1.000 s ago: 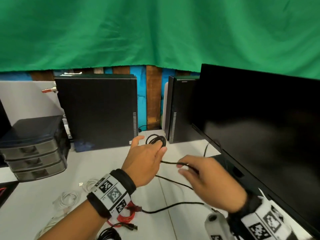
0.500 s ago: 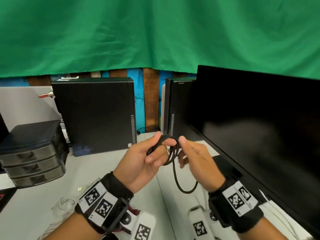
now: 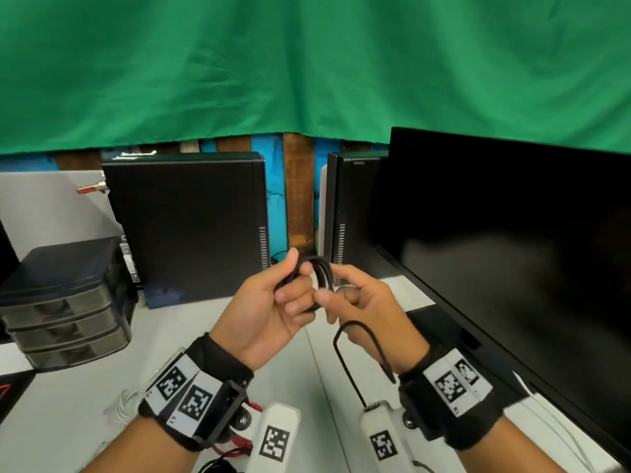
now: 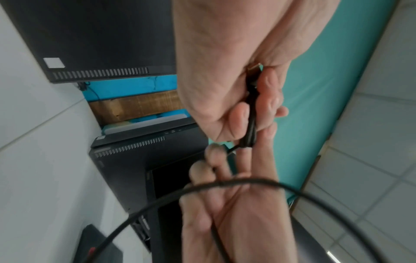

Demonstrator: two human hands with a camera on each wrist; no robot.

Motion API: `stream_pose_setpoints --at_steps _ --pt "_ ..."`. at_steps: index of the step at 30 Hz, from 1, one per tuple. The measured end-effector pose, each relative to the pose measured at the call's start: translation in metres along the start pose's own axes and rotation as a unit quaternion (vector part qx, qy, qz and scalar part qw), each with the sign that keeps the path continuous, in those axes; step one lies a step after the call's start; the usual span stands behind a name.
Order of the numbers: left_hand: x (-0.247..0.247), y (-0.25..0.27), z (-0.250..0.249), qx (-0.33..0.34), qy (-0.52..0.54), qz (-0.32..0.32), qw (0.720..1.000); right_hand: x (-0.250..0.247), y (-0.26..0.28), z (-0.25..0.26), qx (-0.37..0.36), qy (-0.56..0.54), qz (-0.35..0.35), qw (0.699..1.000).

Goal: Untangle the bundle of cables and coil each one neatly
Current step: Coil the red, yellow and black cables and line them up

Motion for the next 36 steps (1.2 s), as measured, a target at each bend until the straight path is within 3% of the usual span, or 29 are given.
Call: stream_pose_setpoints --at_steps 3,5,7,9,11,12,15,17,19,22,24,27,29,31,33,36 --pt "-0.008 0.0 -0.029 0.049 -0.009 -0.038 0.998 -0.027 0.007 -0.014 0.097 0.109 0.092 0.985" --pt "-0.015 0.0 -0.047 0.072 -0.018 -0.062 0.995 -0.053 0.01 -0.019 0.148 0.132 0.059 0.978" --pt "-0.02 -0.001 -0.056 0.087 -0.03 -0.087 0.992 -0.083 0.006 -0.022 0.197 0.083 -0.059 0.975" --pt "-0.021 -0.003 -0.059 0.107 -0.043 -0.105 0.988 -0.112 -0.001 -0.017 0.19 0.035 -0.261 0.946" --pt "-0.016 -0.007 -0.058 0.121 -0.066 -0.111 0.984 -0.123 0.0 0.001 0.096 0.038 -0.412 0.906" --pt "-0.01 -0.01 -0.056 0.126 -0.09 -0.11 0.982 -0.116 0.003 0.014 0.04 0.048 -0.427 0.902" --pt "0.023 -0.017 -0.046 0.135 -0.18 -0.09 0.97 -0.062 0.014 0.048 -0.061 0.153 -0.312 0.936" --pt "0.048 -0.02 -0.04 0.133 -0.219 -0.067 0.964 -0.031 0.012 0.047 -0.078 0.291 -0.235 0.924" --pt "0.068 -0.022 -0.04 0.123 -0.211 -0.047 0.968 -0.013 0.005 0.037 -0.079 0.344 -0.199 0.914" --pt "0.082 -0.027 -0.053 0.097 -0.103 -0.032 0.989 -0.009 -0.003 0.02 -0.067 0.168 -0.238 0.954" --pt "0.083 -0.029 -0.064 0.091 -0.037 -0.029 0.995 -0.013 0.0 0.011 -0.064 0.074 -0.285 0.953" --pt "0.074 -0.028 -0.066 0.09 -0.001 -0.044 0.995 -0.021 0.009 -0.004 -0.09 0.068 -0.324 0.939" --pt "0.067 -0.026 -0.06 0.093 0.0 -0.06 0.994 -0.02 0.014 -0.013 -0.088 0.122 -0.32 0.935" --pt "0.058 -0.027 -0.054 0.103 -0.021 -0.078 0.991 -0.009 0.022 -0.019 -0.067 0.183 -0.256 0.947" --pt "0.049 -0.029 -0.048 0.126 -0.064 -0.101 0.985 0.006 0.036 -0.018 -0.053 0.223 -0.135 0.964" --pt "0.036 -0.029 -0.034 0.179 -0.139 -0.143 0.963 0.019 0.06 0.003 -0.043 0.265 0.007 0.963"
Point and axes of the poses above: each hand's wrist, its own y-axis away from the middle knuckle, its own x-axis out of the palm, z = x × y, the point moved 2 cm from there along -y, towards the middle knuckle, and after that the axes turned 9 degrees about -z, right-handed, at the moved point
